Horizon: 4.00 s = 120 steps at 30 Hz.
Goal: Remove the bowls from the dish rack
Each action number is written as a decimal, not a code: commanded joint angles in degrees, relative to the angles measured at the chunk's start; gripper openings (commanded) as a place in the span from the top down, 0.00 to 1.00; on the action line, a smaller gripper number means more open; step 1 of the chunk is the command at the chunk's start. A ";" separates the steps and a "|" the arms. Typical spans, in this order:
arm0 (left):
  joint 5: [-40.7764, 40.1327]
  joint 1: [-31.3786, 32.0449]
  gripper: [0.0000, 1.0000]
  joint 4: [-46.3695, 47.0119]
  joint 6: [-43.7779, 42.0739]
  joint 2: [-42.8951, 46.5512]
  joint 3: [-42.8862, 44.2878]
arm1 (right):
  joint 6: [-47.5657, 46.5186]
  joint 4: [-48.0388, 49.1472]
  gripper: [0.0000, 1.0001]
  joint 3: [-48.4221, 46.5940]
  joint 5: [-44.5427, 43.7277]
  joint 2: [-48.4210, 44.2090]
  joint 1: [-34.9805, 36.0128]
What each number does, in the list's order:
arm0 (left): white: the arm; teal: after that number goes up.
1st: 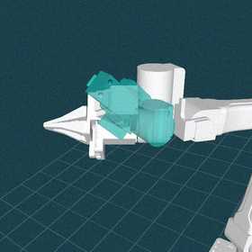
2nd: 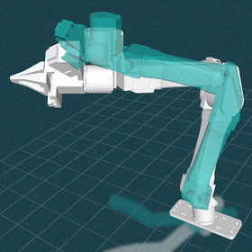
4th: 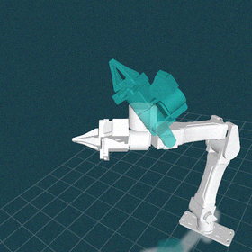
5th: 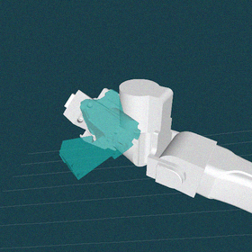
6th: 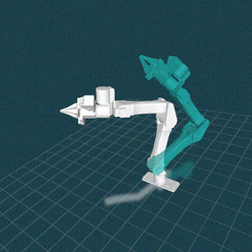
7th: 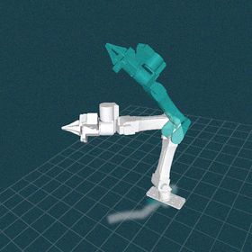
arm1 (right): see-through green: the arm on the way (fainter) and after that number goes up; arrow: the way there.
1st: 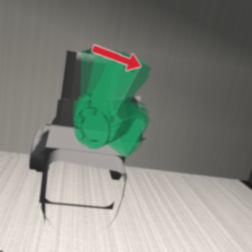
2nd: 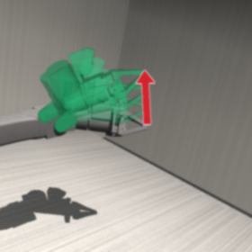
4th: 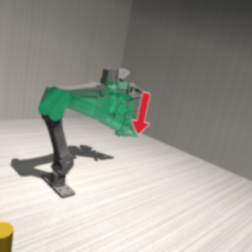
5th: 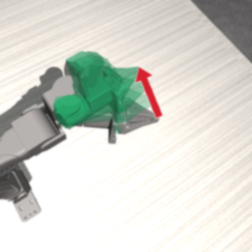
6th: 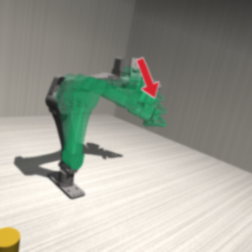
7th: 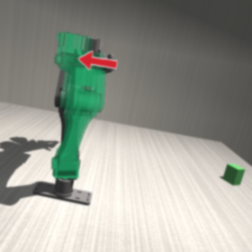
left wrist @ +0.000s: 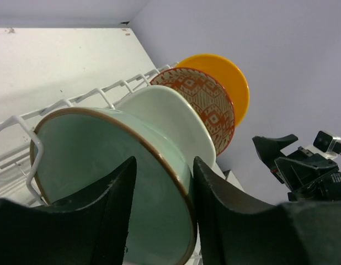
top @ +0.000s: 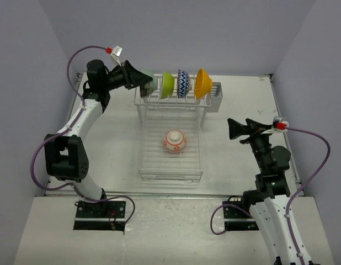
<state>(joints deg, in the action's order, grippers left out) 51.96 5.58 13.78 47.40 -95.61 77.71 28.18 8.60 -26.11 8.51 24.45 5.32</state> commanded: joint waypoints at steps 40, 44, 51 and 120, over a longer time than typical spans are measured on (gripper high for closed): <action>1.38 -0.05 1.00 15.30 17.02 4.03 -0.28 | -1.03 2.65 0.01 0.18 1.86 -0.72 0.21; 2.26 -0.40 1.00 18.90 19.48 3.77 -1.50 | -1.03 2.83 0.01 0.27 1.95 -0.45 0.21; 4.20 -1.80 1.00 28.75 27.30 4.38 -3.62 | -0.94 3.09 0.01 0.62 2.21 -0.36 0.21; -83.70 -15.43 0.72 -46.04 -16.19 -11.01 -3.36 | 1.08 5.64 0.01 1.50 8.62 2.53 0.21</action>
<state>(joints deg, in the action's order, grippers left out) -31.55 -9.39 -33.08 29.45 -108.64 72.97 28.93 11.70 -24.71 16.05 26.30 5.37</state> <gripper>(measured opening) 0.243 0.989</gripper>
